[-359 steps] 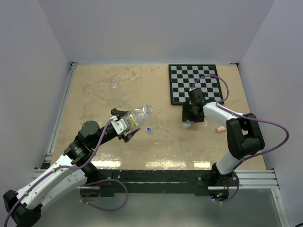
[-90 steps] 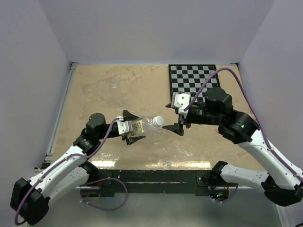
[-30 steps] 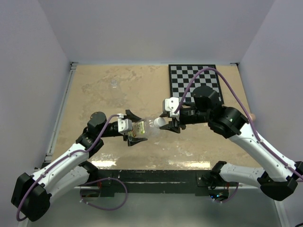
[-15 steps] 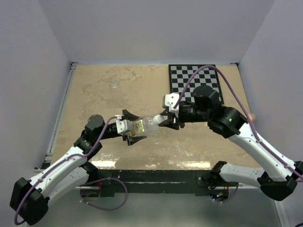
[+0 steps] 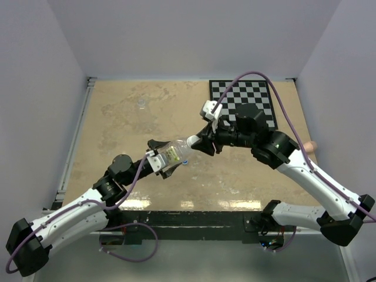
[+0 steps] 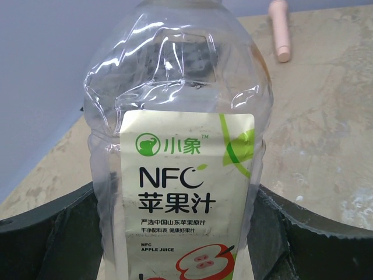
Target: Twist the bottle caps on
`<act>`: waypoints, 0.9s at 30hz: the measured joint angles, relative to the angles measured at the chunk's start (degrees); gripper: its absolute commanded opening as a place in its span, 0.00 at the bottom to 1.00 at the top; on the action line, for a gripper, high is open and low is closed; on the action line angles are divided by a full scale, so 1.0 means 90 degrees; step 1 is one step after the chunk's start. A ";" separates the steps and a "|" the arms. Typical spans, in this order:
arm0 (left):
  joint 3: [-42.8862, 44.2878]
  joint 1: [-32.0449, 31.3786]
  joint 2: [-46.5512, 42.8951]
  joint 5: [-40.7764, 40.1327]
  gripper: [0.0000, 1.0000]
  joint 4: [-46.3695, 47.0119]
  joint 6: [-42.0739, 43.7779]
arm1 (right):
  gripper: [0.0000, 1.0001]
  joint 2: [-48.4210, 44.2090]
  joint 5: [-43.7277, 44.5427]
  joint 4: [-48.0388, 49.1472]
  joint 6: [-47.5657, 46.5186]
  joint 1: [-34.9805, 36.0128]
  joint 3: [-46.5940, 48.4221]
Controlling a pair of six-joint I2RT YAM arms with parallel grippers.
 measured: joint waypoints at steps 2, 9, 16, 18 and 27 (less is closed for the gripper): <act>-0.0024 -0.0104 0.0019 -0.0391 0.00 0.0066 0.0100 | 0.00 0.0066 0.0214 0.0117 0.0413 0.0000 0.0000; -0.0051 -0.0573 0.0384 -0.1727 0.00 0.0656 0.0342 | 0.00 0.0087 0.1025 0.0828 0.1994 -0.0022 -0.0255; -0.0236 -0.1270 0.0765 -0.3130 0.00 0.1343 0.0685 | 0.00 0.0019 0.1593 0.1256 0.3016 -0.0027 -0.0634; -0.0243 -0.1423 0.0886 -0.3446 0.00 0.1479 0.0755 | 0.00 0.0019 0.1710 0.1294 0.3194 -0.0027 -0.0673; -0.0299 -0.1542 0.0952 -0.3572 0.00 0.1836 0.0653 | 0.60 -0.0141 0.1809 0.1428 0.3356 -0.0015 -0.0712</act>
